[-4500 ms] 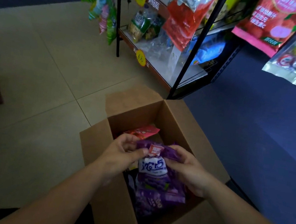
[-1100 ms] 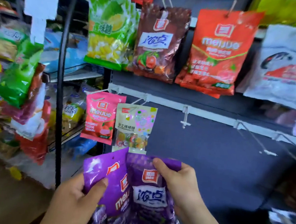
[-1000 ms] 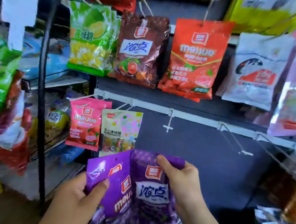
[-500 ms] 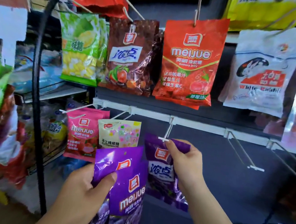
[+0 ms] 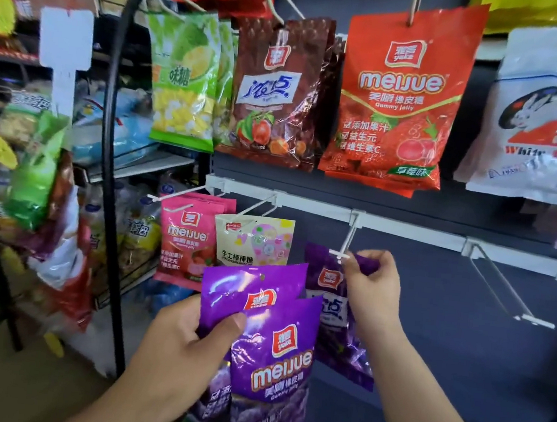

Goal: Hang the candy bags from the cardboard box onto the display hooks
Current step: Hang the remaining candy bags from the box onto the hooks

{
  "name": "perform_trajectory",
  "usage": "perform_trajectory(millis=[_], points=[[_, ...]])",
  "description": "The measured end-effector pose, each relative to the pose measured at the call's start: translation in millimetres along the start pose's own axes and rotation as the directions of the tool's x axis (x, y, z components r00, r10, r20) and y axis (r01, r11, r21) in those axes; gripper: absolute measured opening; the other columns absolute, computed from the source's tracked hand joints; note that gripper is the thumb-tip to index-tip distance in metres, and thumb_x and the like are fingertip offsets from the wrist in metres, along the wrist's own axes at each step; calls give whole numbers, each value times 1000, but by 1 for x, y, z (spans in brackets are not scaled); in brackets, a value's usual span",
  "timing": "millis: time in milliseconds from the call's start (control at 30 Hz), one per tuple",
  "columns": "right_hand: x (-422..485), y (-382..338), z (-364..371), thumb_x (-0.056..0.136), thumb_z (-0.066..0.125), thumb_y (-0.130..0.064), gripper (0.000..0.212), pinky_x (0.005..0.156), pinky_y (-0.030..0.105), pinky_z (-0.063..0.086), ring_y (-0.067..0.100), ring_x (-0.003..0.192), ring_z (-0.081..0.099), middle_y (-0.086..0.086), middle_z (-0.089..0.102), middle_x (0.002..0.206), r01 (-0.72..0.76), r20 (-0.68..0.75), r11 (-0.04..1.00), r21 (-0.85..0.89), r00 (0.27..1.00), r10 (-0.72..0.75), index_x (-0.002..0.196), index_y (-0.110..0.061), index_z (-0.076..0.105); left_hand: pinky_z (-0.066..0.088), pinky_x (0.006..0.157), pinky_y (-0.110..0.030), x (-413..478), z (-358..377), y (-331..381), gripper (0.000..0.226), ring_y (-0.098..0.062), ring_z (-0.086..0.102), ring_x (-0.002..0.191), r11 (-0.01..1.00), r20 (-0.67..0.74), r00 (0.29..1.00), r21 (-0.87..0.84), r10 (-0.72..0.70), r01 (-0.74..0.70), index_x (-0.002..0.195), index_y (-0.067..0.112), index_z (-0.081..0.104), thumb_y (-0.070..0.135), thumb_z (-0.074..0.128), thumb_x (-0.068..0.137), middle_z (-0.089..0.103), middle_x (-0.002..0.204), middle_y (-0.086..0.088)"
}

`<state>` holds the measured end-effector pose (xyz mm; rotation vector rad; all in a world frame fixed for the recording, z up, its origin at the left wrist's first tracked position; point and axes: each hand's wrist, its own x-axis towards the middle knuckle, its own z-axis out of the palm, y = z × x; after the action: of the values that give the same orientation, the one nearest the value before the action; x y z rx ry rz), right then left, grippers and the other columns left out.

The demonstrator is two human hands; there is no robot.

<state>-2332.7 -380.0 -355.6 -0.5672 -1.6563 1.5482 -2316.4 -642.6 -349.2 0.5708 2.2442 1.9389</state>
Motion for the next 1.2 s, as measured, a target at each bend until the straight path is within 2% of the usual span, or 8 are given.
perform_trajectory(millis=[167,333,467,567,700,833,967,1200], points=[[18,10,-9,84,81,-40,37,79,40,53,27,92,69,3,70,98,-34,-151,980,-195,989,5,100,-17,57,61,69,-28,-8,-5,8,23,-13,78,92,1000,7,1000,-15,-14,14,108,23,72,30,69,87,81,98,5],[-10,0,-31,93,73,-30,48,90,29,39,23,112,55,8,52,131,85,-153,958,-273,980,-131,132,-8,55,63,81,-41,-16,0,15,19,-17,78,94,999,3,1000,-26,-28,28,111,21,72,26,68,93,80,100,4],[-71,-20,-53,88,75,-42,36,84,36,61,21,98,76,4,79,102,-103,311,995,-2,945,99,109,-13,70,62,83,-44,-23,20,22,12,-19,78,91,999,-14,1000,-41,-9,8,104,20,75,16,66,96,81,97,3],[-94,-29,-76,78,83,-15,41,64,28,61,22,82,78,13,81,99,-242,443,965,101,879,175,113,-6,65,62,81,-43,-32,41,28,11,-18,78,87,998,1,1000,-58,9,-9,100,20,77,15,67,96,81,93,3],[-88,-35,-103,58,91,-5,46,70,41,62,34,77,75,23,77,92,-342,377,919,197,891,251,94,-6,61,61,68,-27,-39,66,36,10,-11,77,81,997,23,999,-69,45,-44,95,17,78,11,69,94,81,88,3],[-81,-28,-115,72,90,-5,29,62,36,57,29,66,70,19,71,73,-235,282,965,116,940,195,70,-13,62,47,51,-7,-33,88,41,9,3,70,60,994,43,998,-92,54,-50,88,15,79,9,73,89,80,75,7],[-63,-31,-151,80,87,-12,32,57,30,45,18,61,59,2,63,63,-29,158,999,-15,987,31,67,-19,59,43,51,-3,-16,106,34,8,9,63,57,994,-23,995,30,101,-100,83,20,79,17,75,89,78,73,11],[-42,-38,-212,79,88,-15,7,66,38,62,21,66,75,9,78,71,16,5,994,-105,1000,-15,78,-14,81,50,52,-7,-4,148,32,23,-5,75,67,990,73,989,32,131,-134,99,18,71,-3,70,89,79,80,10]])
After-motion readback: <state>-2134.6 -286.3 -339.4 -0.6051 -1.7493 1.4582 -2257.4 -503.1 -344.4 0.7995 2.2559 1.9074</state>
